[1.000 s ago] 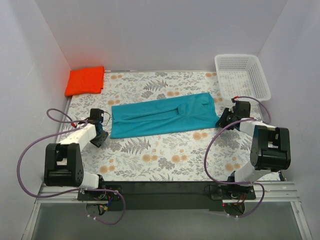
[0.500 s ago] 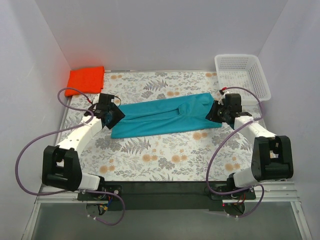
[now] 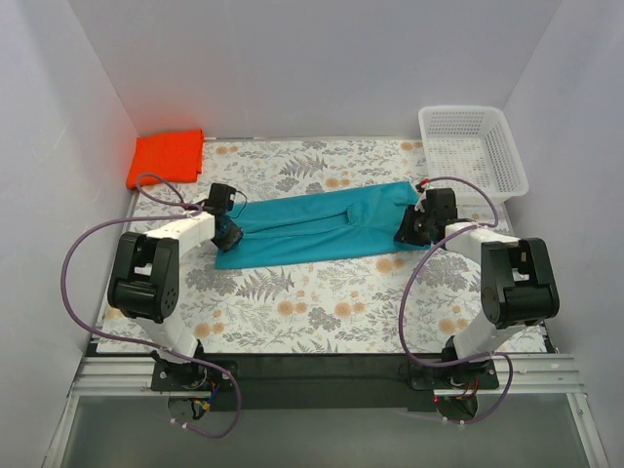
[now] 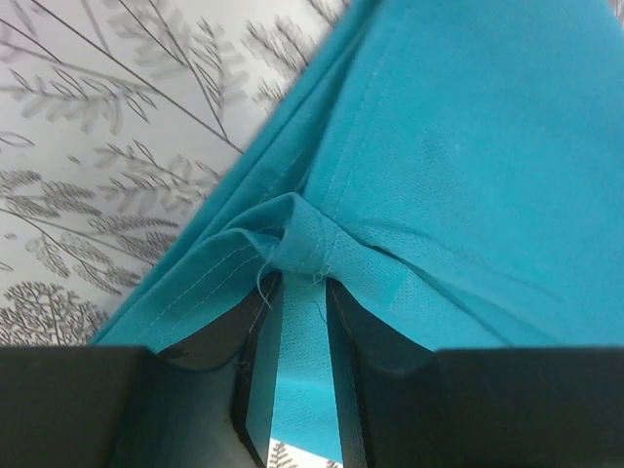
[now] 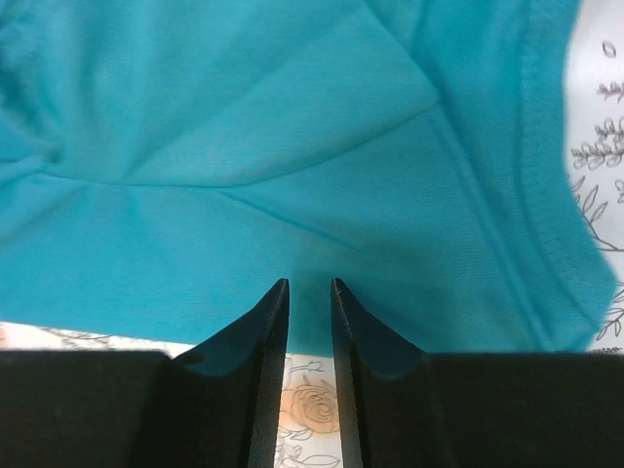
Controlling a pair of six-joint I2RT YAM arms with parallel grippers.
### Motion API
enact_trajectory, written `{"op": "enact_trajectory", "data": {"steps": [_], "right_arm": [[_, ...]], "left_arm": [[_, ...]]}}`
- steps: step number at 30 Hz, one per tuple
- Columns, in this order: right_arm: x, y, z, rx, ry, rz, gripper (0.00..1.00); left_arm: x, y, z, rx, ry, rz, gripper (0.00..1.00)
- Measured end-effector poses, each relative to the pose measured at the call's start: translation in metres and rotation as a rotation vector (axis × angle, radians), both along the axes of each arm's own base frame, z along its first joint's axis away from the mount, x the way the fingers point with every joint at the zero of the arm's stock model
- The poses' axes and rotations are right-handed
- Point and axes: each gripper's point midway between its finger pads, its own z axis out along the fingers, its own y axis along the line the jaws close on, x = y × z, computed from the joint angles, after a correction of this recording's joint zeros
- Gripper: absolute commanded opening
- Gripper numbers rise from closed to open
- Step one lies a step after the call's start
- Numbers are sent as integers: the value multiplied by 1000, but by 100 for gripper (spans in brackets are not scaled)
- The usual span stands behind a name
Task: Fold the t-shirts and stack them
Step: Fold the tshirt
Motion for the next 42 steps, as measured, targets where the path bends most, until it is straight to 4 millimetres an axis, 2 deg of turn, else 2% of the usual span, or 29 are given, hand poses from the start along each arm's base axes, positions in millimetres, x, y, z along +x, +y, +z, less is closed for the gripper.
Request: {"op": "enact_trajectory", "data": {"steps": [2, 7, 10, 13, 17, 22, 25, 28, 31, 34, 36, 38, 40, 42], "right_arm": [[-4, -4, -12, -23, 22, -5, 30], [0, -5, -14, -29, 2, -4, 30], [7, -2, -14, -19, -1, 4, 30], [23, 2, -13, -11, -9, 14, 30], [61, 8, -11, -5, -31, 24, 30], [110, 22, -8, 20, -69, 55, 31], [130, 32, -2, 27, -93, 82, 32], [134, 42, 5, 45, -106, 111, 33], [127, 52, 16, 67, -108, 128, 33], [105, 68, 35, 101, -119, 143, 33], [86, 80, 50, 131, -132, 151, 32], [70, 92, 59, 169, -150, 153, 32], [57, 102, 59, 204, -146, 153, 31], [51, 107, 50, 230, -118, 146, 31]], "left_arm": [[4, 10, 0, -9, -10, 56, 24], [8, 41, -1, -57, -25, 205, 24], [4, 43, -2, -88, -40, 230, 26], [-9, 39, -2, -124, -58, 235, 28], [-47, 30, -2, -187, -45, 216, 29], [-119, 11, 1, -285, 8, 159, 35], [-157, -12, 8, -329, 49, 66, 50], [-167, -32, 26, -357, 45, -38, 59], [-149, -31, 55, -315, -14, -87, 62], [-108, -26, 93, -234, -128, -147, 61], [-80, -23, 106, -171, -176, -185, 59], [-57, -23, 102, -121, -182, -218, 54], [-41, -23, 86, -80, -152, -254, 52], [-32, -24, 62, -56, -95, -282, 52]]}}
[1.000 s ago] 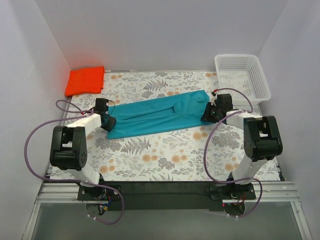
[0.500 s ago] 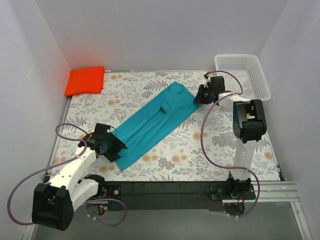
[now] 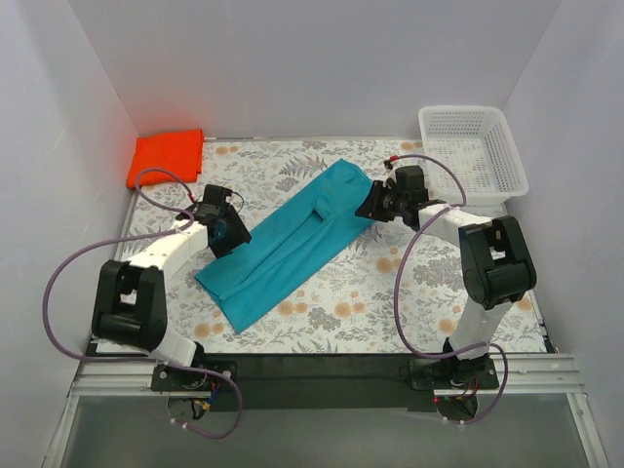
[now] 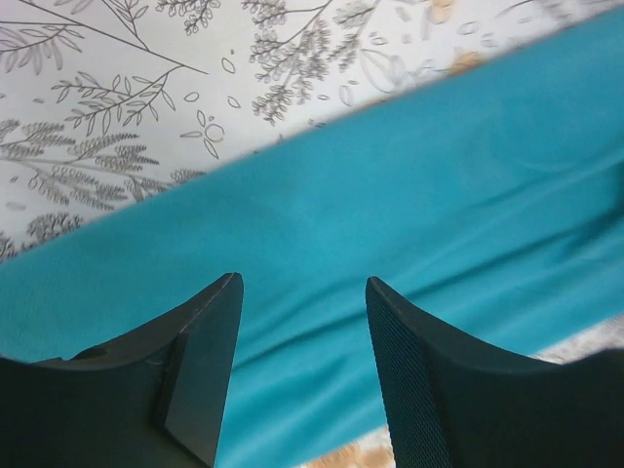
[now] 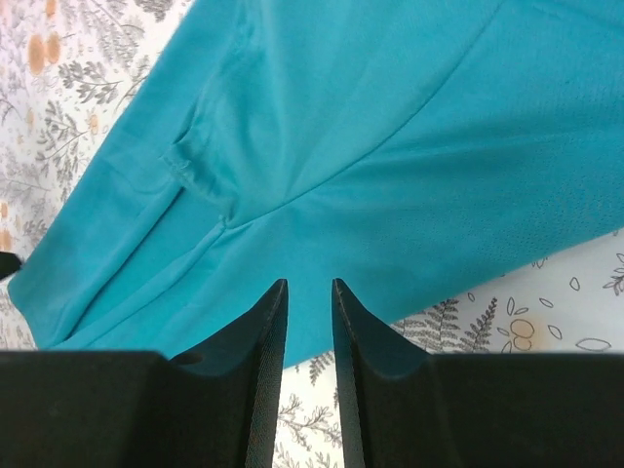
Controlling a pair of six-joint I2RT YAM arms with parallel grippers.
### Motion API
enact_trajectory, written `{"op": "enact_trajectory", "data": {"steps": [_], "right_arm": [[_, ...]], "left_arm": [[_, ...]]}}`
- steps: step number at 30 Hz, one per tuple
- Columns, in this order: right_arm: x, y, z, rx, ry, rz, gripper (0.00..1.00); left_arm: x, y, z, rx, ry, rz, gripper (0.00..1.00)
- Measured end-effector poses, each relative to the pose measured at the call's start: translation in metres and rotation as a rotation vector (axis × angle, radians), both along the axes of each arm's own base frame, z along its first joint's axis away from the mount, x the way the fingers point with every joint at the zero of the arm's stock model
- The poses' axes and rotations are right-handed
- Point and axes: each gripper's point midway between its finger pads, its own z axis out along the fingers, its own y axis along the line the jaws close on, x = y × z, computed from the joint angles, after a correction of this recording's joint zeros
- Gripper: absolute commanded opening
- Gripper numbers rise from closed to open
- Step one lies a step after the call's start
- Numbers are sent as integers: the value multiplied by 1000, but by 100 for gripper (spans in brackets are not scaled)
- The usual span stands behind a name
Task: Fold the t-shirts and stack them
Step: Fold the tshirt
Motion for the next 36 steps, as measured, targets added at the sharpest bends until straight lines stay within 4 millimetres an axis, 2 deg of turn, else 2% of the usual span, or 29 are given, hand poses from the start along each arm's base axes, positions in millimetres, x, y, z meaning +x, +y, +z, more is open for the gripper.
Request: {"op": "enact_trajectory", "data": {"steps": [3, 6, 9, 15, 17, 20, 23, 27, 29, 32, 34, 36], "right_arm": [[-1, 3, -17, 16, 47, -7, 31], [-1, 4, -39, 13, 94, -14, 31], [2, 4, -59, 8, 139, -23, 31], [40, 1, -59, 48, 102, -35, 31], [59, -4, -58, 58, 85, -42, 31], [100, -10, -57, 60, 45, -38, 31], [136, -15, -56, 44, -5, -32, 31], [157, -21, -54, 16, -34, -12, 32], [159, -23, -54, -4, -35, 3, 32], [155, -25, -53, -29, -30, 19, 32], [145, -30, -50, -57, -15, 21, 35], [125, -36, -43, -83, 18, 17, 38]], "left_arm": [[0, 0, -35, 33, 93, -21, 52], [-5, 1, -53, 39, 148, -22, 52], [-12, 0, -59, 28, 168, -18, 52], [-17, -15, -59, -58, 165, -25, 52], [-23, -29, -59, -108, 174, -43, 52], [-36, -61, -57, -200, 199, -101, 52], [-58, -97, -55, -294, 245, -177, 54], [-86, -129, -54, -368, 314, -237, 62], [-93, -136, -52, -386, 331, -238, 67], [-96, -130, -50, -361, 336, -204, 73], [-96, -118, -45, -303, 329, -166, 75], [-86, -108, -32, -245, 282, -135, 77]]}}
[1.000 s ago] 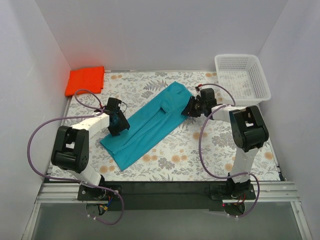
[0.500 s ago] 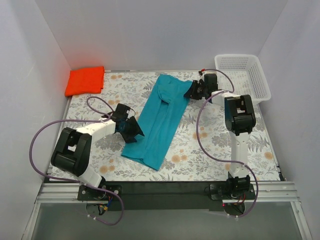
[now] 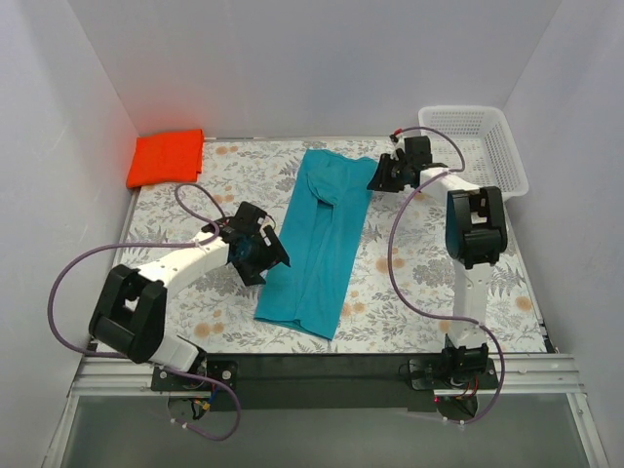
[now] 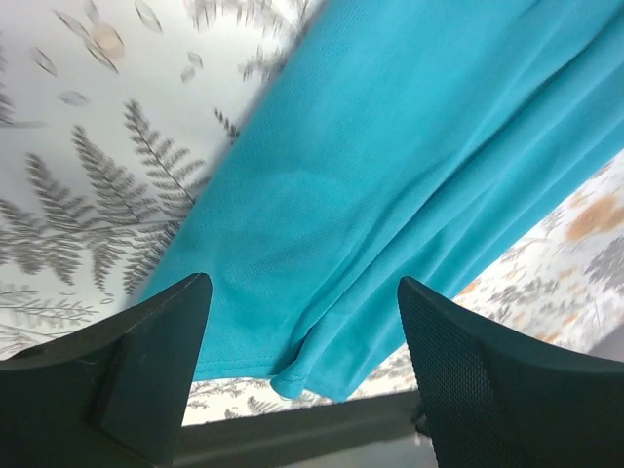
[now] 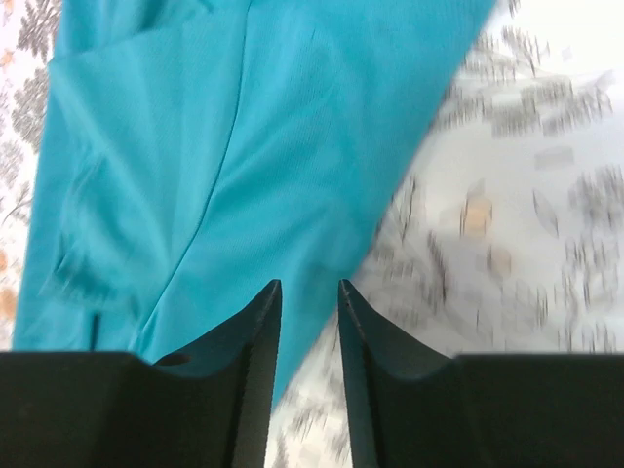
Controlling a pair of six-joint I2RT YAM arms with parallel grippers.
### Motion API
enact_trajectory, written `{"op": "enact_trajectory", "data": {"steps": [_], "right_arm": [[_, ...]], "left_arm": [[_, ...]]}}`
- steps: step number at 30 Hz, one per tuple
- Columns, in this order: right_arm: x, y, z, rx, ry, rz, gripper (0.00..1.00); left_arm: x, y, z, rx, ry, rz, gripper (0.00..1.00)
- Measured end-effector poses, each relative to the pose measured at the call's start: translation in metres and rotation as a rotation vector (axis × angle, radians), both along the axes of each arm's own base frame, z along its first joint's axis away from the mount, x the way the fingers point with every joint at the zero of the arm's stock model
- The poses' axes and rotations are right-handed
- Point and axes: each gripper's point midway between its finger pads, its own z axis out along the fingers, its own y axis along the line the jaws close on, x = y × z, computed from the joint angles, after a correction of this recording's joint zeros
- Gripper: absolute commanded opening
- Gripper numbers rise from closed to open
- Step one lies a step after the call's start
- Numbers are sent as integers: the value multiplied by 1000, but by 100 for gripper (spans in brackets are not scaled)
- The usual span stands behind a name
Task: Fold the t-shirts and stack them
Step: Fold the tshirt
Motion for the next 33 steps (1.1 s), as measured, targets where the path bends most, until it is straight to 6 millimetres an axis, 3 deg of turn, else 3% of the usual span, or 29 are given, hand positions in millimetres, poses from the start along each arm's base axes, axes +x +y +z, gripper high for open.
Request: {"op": "enact_trajectory", "data": {"steps": [5, 9, 11, 15, 19, 22, 28, 33], "right_arm": [[-62, -10, 45, -63, 6, -13, 39], [-119, 15, 72, -76, -27, 45, 38], [-144, 37, 70, -74, -25, 98, 37], [-177, 72, 43, -82, 41, 187, 35], [-175, 77, 9, -112, 97, 191, 33], [-163, 76, -13, -144, 125, 182, 32], [-116, 80, -15, -172, 55, 178, 31], [-82, 73, -15, -204, 10, 177, 32]], "left_arm": [[21, 19, 33, 97, -140, 34, 77], [8, 35, 31, 155, -142, 14, 76], [-4, 43, 22, 181, -114, 2, 76], [-24, 55, 10, 214, -67, -16, 76], [-28, 57, 10, 217, -65, -21, 77], [-28, 57, 10, 218, -63, -23, 77], [-28, 57, 9, 218, -64, -23, 77], [-31, 57, 5, 216, -48, -27, 77]]}}
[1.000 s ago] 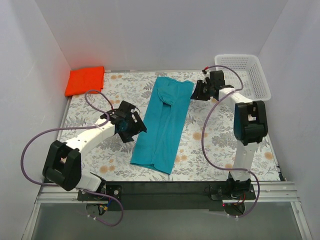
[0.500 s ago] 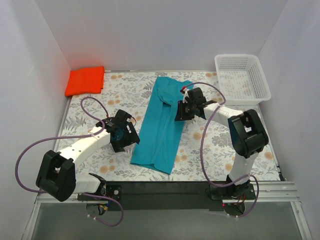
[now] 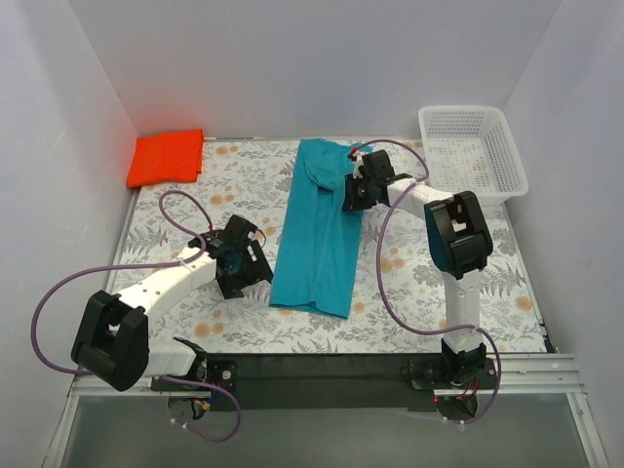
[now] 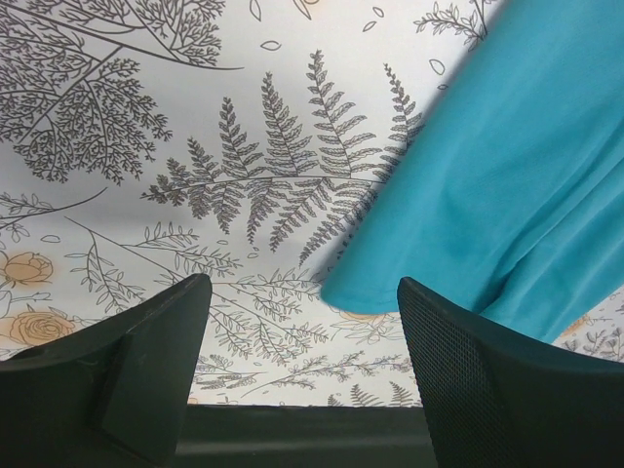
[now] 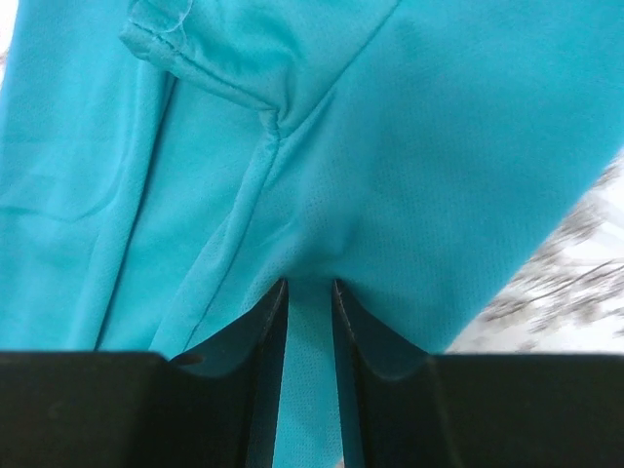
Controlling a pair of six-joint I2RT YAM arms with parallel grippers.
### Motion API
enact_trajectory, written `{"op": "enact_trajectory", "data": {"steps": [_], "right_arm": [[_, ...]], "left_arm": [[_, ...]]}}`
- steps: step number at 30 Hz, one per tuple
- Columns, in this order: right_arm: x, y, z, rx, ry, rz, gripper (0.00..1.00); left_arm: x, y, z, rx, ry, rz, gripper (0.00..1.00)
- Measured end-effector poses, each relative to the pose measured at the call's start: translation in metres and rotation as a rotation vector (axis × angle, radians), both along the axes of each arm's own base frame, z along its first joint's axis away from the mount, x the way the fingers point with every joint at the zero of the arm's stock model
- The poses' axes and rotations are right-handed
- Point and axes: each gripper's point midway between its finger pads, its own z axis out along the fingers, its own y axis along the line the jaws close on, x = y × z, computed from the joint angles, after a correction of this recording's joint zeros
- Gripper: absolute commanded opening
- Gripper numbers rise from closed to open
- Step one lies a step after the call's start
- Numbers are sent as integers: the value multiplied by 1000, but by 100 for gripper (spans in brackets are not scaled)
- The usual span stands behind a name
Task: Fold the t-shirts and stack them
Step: Fold the tshirt
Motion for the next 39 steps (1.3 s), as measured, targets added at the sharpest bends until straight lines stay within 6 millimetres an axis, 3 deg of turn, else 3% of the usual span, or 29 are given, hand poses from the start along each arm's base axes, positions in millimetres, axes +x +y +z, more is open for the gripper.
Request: {"op": "enact_trajectory", "data": {"steps": [5, 8, 11, 15, 19, 22, 26, 29, 32, 39], "right_arm": [[28, -25, 3, -70, -33, -21, 32], [31, -37, 7, -97, -32, -32, 34], [18, -47, 16, -114, -7, -52, 45], [-30, -54, 50, -109, 10, -85, 55], [-95, -56, 79, -81, 21, -115, 57], [-148, -55, 72, -69, 82, -115, 59], [-225, -57, 38, -100, 232, -110, 60], [-264, -56, 23, -116, 307, -110, 60], [-280, -54, 19, -112, 332, -130, 60], [-286, -43, 16, -112, 338, -181, 61]], "left_arm": [[-1, -5, -2, -21, 15, -6, 77], [-2, -9, -2, -43, 28, -10, 77], [-4, -14, -2, -62, 35, -17, 77], [-8, -21, -5, -71, 62, -32, 77], [-12, -26, -12, -61, 92, -52, 77], [-14, -28, -13, -57, 102, -58, 77], [-13, -32, -14, -55, 107, -62, 76], [-12, -35, -16, -52, 116, -60, 74], [-10, -38, -17, -49, 123, -55, 71], [-2, -48, -17, -50, 121, -53, 67]]}}
